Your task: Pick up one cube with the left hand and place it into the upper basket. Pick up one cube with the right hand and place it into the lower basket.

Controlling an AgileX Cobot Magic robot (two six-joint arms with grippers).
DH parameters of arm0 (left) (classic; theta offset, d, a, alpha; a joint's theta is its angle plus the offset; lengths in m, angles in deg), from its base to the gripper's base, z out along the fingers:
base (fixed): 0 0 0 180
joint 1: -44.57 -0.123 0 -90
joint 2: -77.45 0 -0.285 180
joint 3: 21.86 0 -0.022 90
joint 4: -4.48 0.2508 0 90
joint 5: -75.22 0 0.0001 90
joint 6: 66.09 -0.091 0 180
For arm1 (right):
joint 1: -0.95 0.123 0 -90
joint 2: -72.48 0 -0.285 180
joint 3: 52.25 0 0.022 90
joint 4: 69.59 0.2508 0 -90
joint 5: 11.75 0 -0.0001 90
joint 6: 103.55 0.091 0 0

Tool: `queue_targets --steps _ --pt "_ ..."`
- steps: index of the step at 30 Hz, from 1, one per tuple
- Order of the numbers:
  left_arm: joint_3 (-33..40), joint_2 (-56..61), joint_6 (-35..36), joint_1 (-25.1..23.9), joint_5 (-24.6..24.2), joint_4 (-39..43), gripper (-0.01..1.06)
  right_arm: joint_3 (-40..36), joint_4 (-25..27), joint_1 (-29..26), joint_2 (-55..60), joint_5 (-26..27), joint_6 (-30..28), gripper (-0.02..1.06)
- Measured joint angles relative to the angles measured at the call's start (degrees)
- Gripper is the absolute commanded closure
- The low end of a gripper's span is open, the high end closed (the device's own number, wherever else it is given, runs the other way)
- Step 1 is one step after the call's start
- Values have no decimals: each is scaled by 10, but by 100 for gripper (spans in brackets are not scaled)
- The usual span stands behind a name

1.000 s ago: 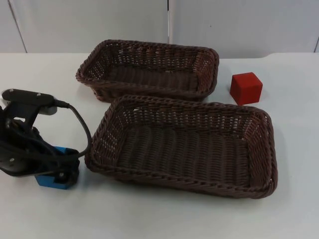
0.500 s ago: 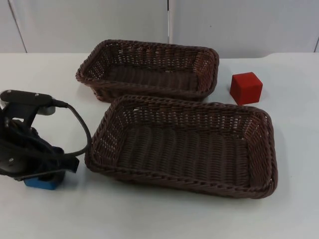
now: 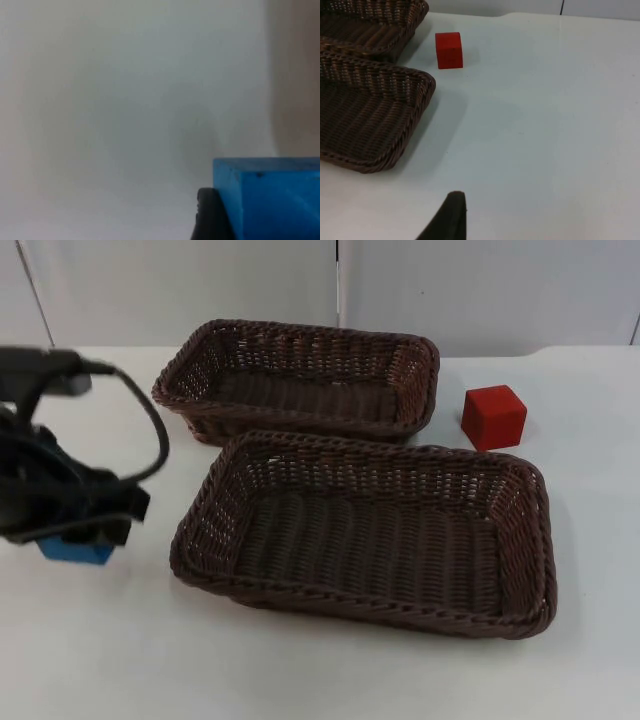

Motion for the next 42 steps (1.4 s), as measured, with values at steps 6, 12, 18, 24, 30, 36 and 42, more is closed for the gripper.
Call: queue_targets --steps 6,12,18,24,30,36,42 --pt "0 63 2 0 -36 0 105 0 0 0 0 0 0 -1" --pt "0 106 3 0 -55 0 105 0 0 0 0 0 0 -1" --pt "0 126 3 0 -58 0 105 0 0 0 0 0 0 -1" --pt "0 130 3 0 -58 0 105 0 0 0 0 0 0 -1" --pt "0 130 3 0 -59 -5 105 0 0 0 0 0 0 -1" --pt "0 130 3 0 -60 -16 105 0 0 0 0 0 0 -1" --pt "-8 130 3 0 -64 -20 105 0 0 0 0 0 0 -1"
